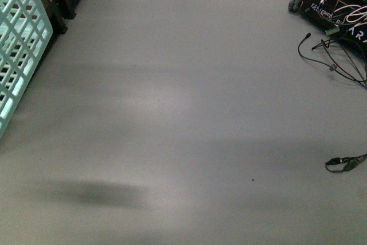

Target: Pick lemon and mango into basket

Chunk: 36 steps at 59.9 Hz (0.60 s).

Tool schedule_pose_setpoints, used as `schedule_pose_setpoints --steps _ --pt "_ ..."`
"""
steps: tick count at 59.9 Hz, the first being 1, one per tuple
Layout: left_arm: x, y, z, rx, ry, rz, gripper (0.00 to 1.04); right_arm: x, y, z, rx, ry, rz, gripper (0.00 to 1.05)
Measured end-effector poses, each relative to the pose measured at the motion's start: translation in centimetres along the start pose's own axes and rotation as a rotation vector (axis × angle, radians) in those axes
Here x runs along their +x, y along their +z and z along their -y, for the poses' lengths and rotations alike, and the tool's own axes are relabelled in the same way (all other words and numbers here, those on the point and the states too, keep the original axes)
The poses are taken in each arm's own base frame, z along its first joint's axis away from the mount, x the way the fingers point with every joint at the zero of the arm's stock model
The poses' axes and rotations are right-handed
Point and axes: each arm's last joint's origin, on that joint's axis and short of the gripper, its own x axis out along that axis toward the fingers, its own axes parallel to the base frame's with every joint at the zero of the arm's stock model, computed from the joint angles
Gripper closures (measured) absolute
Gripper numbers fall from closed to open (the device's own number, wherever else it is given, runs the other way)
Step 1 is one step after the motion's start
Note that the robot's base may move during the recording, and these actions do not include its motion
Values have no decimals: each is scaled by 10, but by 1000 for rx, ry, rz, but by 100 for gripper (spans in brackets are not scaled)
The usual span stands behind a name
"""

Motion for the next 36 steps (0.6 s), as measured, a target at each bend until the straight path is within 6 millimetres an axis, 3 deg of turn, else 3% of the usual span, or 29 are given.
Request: schedule_pose_setpoints --steps 36 --pt "0 0 0 -3 -1 -4 99 0 0 0 0 1 0 9"
